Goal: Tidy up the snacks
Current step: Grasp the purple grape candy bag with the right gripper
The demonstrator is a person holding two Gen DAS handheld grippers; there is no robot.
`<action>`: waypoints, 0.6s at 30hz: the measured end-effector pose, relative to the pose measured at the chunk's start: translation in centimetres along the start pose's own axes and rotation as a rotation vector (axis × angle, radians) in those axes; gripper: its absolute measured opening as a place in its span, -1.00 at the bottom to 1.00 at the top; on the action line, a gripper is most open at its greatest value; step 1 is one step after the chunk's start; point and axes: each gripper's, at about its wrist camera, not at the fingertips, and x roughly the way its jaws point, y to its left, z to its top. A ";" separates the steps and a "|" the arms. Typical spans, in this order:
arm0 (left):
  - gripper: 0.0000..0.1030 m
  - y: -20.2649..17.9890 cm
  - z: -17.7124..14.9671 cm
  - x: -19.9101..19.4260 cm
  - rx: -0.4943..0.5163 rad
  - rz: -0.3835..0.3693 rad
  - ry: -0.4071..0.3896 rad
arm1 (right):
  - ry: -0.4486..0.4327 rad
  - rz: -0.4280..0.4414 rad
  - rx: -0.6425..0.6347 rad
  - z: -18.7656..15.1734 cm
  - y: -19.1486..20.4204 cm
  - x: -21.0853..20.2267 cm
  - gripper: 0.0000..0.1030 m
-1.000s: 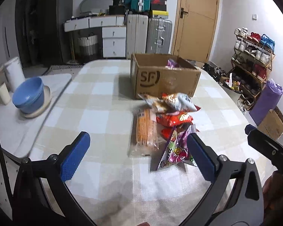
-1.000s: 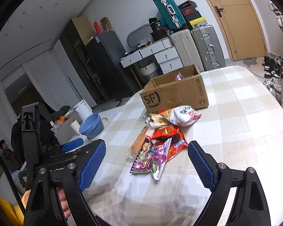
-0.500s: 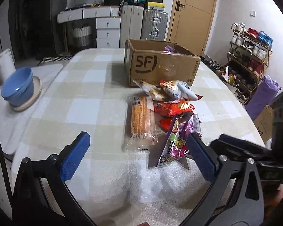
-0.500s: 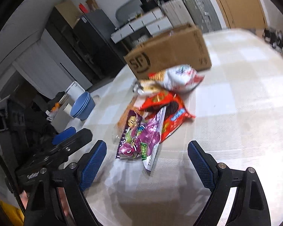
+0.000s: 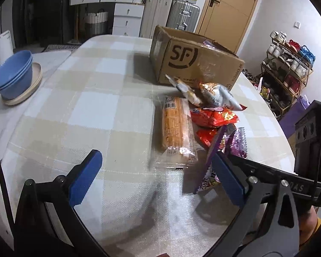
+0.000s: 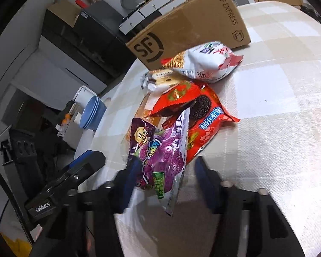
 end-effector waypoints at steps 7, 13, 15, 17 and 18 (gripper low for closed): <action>0.98 0.3 -0.1 1.5 -0.002 0.005 0.029 | 0.012 -0.011 -0.037 0.0 1.1 1.1 -0.32; 0.98 0.8 0.0 2.2 -0.024 0.010 0.049 | -0.028 -0.009 -0.038 -0.3 1.2 0.5 -0.47; 0.98 0.9 0.0 2.1 -0.029 0.013 0.050 | -0.065 -0.008 -0.009 -0.3 0.8 -0.3 -0.49; 0.98 0.9 0.2 2.0 -0.029 0.022 0.050 | -0.102 0.007 0.003 -0.3 0.5 -1.4 -0.49; 0.98 0.9 0.2 1.9 -0.029 0.024 0.049 | -0.115 0.006 0.000 -0.4 0.5 -1.8 -0.49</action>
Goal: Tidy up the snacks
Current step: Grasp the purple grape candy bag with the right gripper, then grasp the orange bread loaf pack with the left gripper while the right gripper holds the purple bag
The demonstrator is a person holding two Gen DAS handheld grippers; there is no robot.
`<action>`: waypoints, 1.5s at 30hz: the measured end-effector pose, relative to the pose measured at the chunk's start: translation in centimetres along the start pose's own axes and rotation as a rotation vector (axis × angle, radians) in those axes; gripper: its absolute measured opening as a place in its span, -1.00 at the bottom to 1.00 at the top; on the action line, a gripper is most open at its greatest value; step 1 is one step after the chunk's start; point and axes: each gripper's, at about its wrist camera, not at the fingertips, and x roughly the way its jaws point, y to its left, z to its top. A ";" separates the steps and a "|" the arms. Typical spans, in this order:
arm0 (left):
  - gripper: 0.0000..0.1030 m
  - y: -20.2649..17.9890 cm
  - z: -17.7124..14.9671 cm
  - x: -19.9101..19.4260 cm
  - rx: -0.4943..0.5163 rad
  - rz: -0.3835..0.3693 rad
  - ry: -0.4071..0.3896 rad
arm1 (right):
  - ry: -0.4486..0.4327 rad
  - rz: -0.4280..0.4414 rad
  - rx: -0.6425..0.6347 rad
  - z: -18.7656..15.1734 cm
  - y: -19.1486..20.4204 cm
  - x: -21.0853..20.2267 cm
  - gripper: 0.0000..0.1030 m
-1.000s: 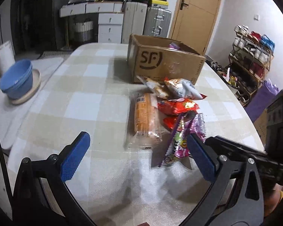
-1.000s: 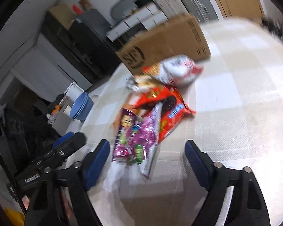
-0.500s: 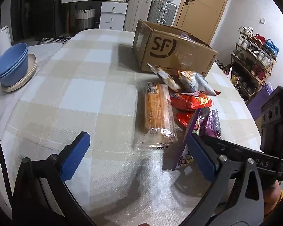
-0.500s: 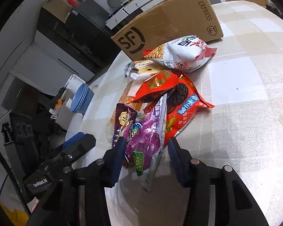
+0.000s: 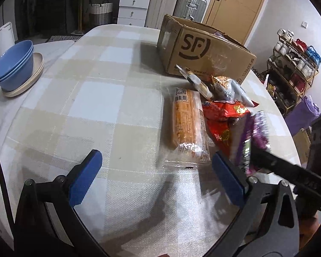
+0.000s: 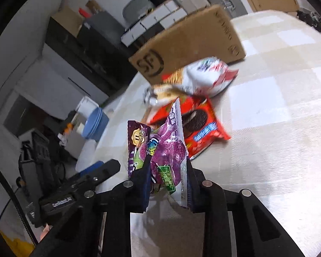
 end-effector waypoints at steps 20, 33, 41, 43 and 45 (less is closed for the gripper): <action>0.98 -1.5 0.7 -0.1 0.010 0.108 0.047 | -0.147 0.017 -0.002 -1.2 -1.9 -6.6 -0.49; 0.98 -3.7 2.7 3.4 0.083 0.126 0.119 | -0.143 0.041 0.000 -1.6 -2.9 -7.1 -0.49; 0.98 -3.7 4.2 6.3 0.051 0.131 0.171 | -0.139 0.057 0.007 -1.5 -3.6 -6.8 -0.49; 0.98 -3.4 4.4 6.9 0.038 0.135 0.181 | -0.140 0.062 0.005 -1.5 -3.6 -6.9 -0.49; 0.98 -3.2 4.5 7.3 0.037 0.135 0.182 | -0.138 0.061 0.000 -1.4 -3.7 -6.8 -0.49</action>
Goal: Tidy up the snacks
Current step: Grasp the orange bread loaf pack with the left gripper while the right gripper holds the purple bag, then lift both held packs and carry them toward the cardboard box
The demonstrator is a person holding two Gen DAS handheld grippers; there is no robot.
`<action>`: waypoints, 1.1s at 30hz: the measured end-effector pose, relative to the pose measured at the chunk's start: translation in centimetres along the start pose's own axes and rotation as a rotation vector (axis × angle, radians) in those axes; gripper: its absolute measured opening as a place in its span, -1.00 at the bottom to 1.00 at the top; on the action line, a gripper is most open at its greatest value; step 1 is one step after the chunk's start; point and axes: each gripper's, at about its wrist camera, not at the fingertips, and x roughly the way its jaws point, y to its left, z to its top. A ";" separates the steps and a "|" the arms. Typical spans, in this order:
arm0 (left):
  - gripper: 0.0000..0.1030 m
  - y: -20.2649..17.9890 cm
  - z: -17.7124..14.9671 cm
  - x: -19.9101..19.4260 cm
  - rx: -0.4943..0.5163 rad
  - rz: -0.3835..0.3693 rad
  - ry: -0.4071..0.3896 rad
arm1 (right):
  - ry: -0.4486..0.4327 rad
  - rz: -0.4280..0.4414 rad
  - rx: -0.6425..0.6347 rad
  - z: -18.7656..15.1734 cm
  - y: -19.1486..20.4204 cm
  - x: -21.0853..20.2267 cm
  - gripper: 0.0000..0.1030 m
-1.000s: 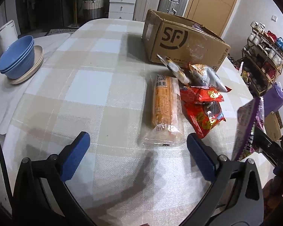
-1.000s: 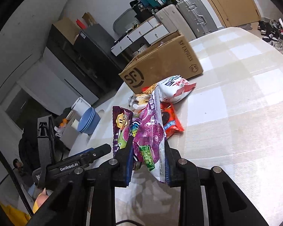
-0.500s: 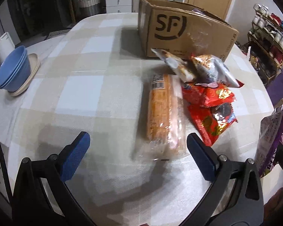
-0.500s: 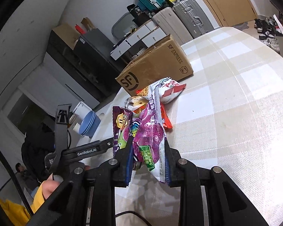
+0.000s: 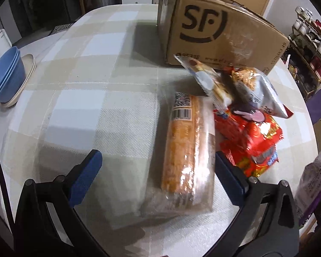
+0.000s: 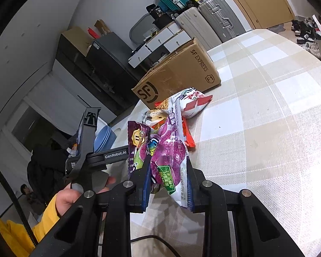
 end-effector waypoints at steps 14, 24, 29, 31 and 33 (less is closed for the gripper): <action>-0.21 -0.2 -0.4 -0.8 0.053 -0.062 -0.070 | 0.021 -0.004 -0.001 -0.1 0.3 0.9 -0.49; -0.35 1.4 -1.6 -1.7 0.037 -0.097 -0.063 | 0.014 -0.003 -0.024 0.3 1.3 0.6 -0.49; -0.35 2.6 -2.5 -2.5 0.018 -0.101 -0.066 | 0.006 -0.003 -0.042 0.4 2.0 0.2 -0.49; -0.35 3.0 -2.8 -2.9 0.005 -0.100 -0.070 | 0.002 -0.001 -0.053 0.4 2.6 0.0 -0.49; -0.35 3.4 -3.2 -3.6 -0.008 -0.107 -0.079 | -0.002 0.000 -0.061 0.4 3.0 -0.2 -0.49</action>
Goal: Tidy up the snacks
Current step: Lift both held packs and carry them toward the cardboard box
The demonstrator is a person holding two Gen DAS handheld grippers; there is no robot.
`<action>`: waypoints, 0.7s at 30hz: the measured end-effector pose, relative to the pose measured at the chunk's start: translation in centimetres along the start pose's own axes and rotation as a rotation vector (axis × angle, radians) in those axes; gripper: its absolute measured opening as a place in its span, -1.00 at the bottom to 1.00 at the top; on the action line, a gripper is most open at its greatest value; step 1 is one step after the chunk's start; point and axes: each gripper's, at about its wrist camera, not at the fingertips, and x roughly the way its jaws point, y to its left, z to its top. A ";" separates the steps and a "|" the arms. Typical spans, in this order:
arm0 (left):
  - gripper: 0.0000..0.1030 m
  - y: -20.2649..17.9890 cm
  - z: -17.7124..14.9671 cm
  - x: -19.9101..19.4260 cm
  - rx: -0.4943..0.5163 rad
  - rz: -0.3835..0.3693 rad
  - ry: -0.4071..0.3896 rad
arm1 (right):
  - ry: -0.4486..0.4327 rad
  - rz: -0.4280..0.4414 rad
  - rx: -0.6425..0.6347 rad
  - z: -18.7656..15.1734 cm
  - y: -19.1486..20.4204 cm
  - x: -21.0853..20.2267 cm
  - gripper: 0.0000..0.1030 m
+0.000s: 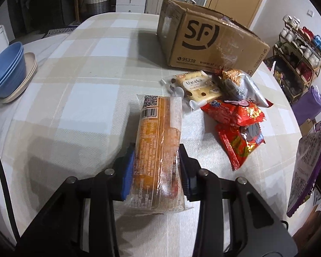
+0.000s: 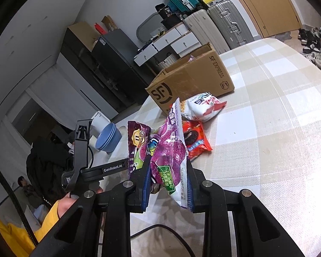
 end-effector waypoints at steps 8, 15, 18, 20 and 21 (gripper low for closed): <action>-0.35 -0.1 -1.1 -3.8 -0.003 -0.023 -0.054 | -0.014 -0.008 -0.029 0.4 1.3 -0.7 -0.49; -0.35 -1.0 -2.1 -7.3 0.017 -0.055 -0.104 | -0.030 -0.031 -0.049 0.8 2.4 -1.8 -0.49; -0.35 -1.4 -2.7 -8.3 0.021 -0.070 -0.112 | -0.028 -0.044 -0.047 0.7 2.6 -2.1 -0.49; -0.35 -1.6 -3.4 -8.7 0.018 -0.078 -0.111 | -0.024 -0.051 -0.035 0.5 2.5 -2.2 -0.49; -0.35 -1.8 -3.8 -8.9 0.020 -0.091 -0.106 | -0.021 -0.056 -0.028 0.4 2.5 -2.2 -0.49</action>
